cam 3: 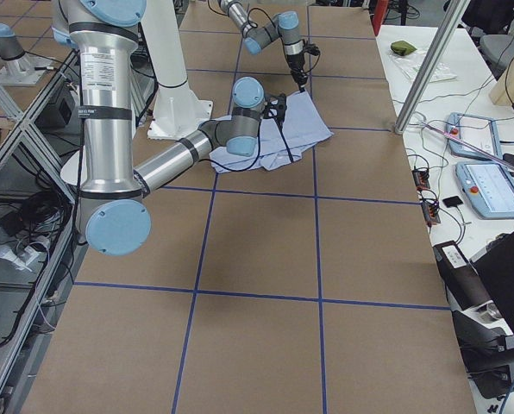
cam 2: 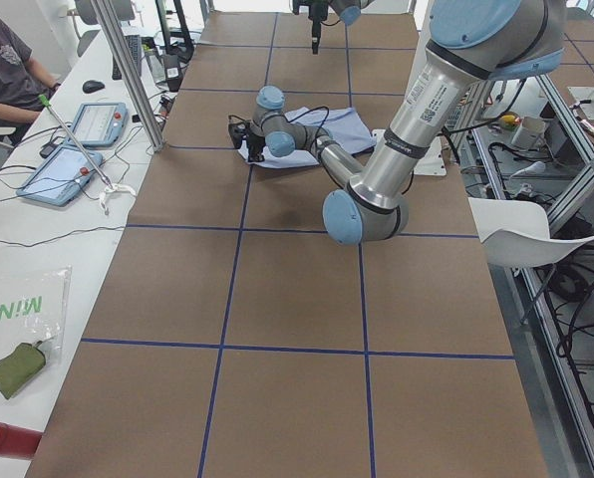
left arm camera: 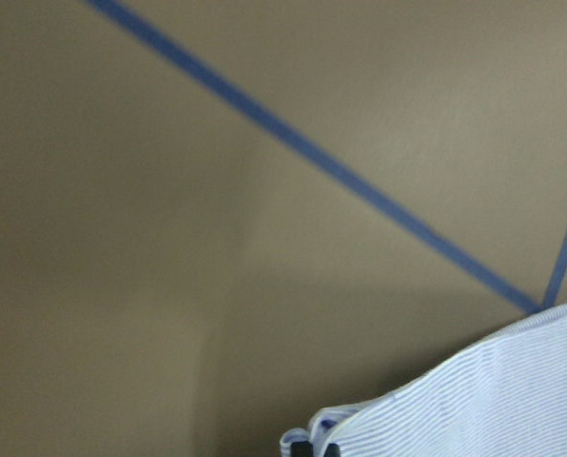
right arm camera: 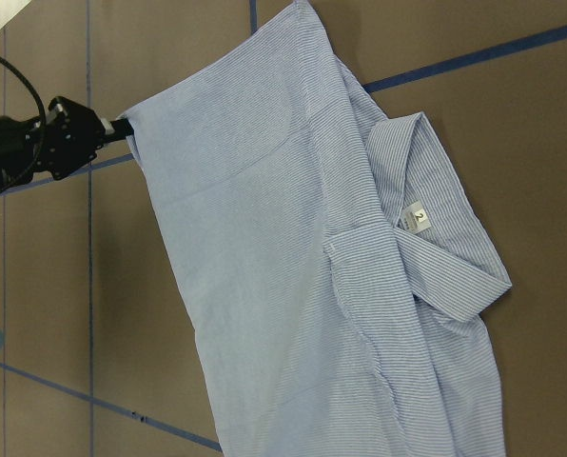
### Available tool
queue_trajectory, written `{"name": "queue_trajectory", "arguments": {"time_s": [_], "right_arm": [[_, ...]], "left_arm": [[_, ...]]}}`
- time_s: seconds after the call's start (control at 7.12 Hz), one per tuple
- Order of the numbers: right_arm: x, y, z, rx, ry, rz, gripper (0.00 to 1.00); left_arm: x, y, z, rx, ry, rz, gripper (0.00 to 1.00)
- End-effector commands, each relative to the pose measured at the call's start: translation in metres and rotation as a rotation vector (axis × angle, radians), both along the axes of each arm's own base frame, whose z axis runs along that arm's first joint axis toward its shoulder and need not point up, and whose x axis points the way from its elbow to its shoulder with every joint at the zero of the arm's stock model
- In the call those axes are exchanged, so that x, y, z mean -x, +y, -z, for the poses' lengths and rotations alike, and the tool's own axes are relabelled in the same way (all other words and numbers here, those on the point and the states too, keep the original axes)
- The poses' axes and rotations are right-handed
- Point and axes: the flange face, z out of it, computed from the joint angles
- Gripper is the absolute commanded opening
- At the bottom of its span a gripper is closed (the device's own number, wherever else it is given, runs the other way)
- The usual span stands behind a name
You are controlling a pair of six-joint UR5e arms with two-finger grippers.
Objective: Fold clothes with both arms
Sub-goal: 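Pull the shirt corner away from the robot with the left gripper to straighten it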
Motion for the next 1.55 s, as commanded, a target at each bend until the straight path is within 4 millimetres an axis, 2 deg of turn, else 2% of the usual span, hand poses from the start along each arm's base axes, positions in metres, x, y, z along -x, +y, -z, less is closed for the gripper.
{"name": "queue_trajectory", "arguments": {"time_s": [0.0,0.28,0.56,0.84,0.98,1.12,1.4], "right_arm": [[-0.006,-0.003,-0.002,0.005,0.004,-0.015,1.0],[-0.009,-0.006,-0.006,0.012,0.01,-0.024,1.0],[-0.008,-0.011,-0.012,0.021,0.018,-0.032,1.0],[-0.006,-0.017,-0.015,0.023,0.029,-0.063,1.0],[0.0,-0.025,-0.019,0.039,0.046,-0.074,1.0],[0.015,-0.043,-0.004,0.055,0.068,-0.086,1.0],[0.051,-0.07,0.038,0.066,0.162,-0.072,1.0]], "left_arm": [[-0.022,-0.059,0.0,-0.125,0.03,0.095,0.0],[-0.025,-0.08,0.003,-0.24,0.065,0.165,0.0],[-0.028,-0.087,0.008,-0.257,0.069,0.191,0.0],[-0.023,-0.09,0.01,-0.295,0.046,0.179,1.0],[-0.002,-0.103,0.013,-0.306,0.046,0.185,1.0],[0.015,-0.102,0.013,-0.307,0.059,0.133,1.0],[0.058,-0.067,-0.006,-0.267,0.098,0.028,1.0]]}}
